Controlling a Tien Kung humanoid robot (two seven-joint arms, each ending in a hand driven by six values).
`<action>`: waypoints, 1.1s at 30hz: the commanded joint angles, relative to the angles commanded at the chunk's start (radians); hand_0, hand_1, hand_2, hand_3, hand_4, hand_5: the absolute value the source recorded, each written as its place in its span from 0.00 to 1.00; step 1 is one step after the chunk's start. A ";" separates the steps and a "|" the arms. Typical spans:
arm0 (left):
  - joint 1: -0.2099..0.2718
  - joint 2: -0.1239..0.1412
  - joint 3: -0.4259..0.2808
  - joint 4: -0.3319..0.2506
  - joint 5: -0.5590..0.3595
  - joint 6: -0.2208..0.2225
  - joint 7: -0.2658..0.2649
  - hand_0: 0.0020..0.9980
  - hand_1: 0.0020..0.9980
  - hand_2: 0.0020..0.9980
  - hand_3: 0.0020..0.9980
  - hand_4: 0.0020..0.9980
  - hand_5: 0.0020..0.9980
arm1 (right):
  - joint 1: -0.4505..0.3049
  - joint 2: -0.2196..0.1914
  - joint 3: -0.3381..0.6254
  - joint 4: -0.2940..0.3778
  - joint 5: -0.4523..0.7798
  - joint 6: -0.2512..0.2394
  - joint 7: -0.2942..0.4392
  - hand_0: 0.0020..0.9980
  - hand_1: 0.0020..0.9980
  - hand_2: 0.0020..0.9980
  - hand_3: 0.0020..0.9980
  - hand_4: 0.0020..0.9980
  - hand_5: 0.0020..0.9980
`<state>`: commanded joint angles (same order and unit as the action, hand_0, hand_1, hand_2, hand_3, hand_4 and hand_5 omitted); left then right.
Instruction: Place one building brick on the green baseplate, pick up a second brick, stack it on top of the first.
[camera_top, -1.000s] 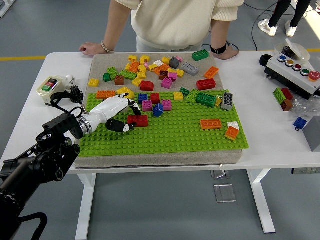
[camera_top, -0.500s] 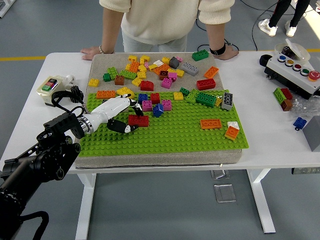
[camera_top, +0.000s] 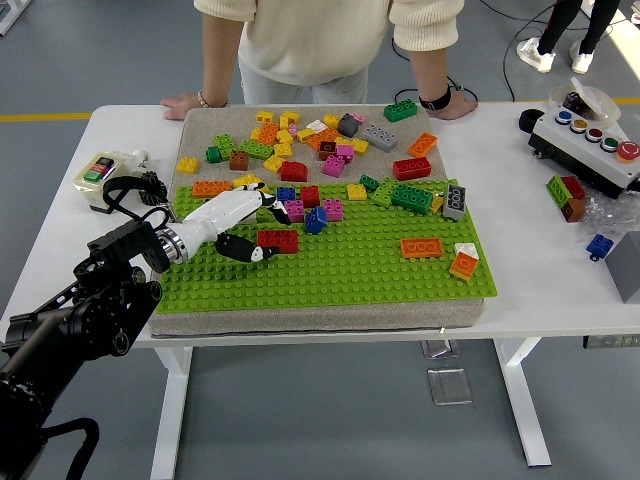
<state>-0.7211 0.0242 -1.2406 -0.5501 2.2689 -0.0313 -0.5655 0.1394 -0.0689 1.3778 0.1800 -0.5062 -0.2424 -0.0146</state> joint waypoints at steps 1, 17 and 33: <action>-0.002 0.000 0.001 0.004 0.000 0.001 -0.001 1.00 0.84 0.66 0.63 0.80 0.10 | 0.001 0.000 0.000 0.000 0.000 0.000 0.000 0.74 0.67 0.72 0.60 0.92 0.49; -0.052 -0.015 0.028 0.101 0.000 0.018 0.000 1.00 0.85 0.68 0.65 0.82 0.14 | 0.001 0.003 -0.006 0.000 0.000 0.001 -0.003 0.74 0.67 0.72 0.60 0.92 0.49; -0.065 -0.024 0.051 0.153 0.000 0.061 -0.005 1.00 0.82 0.61 0.57 0.66 0.03 | 0.004 0.003 -0.006 0.000 0.004 0.002 -0.003 0.74 0.67 0.72 0.60 0.92 0.49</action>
<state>-0.7865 0.0000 -1.1895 -0.3968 2.2689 0.0293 -0.5708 0.1431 -0.0657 1.3719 0.1800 -0.5022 -0.2407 -0.0176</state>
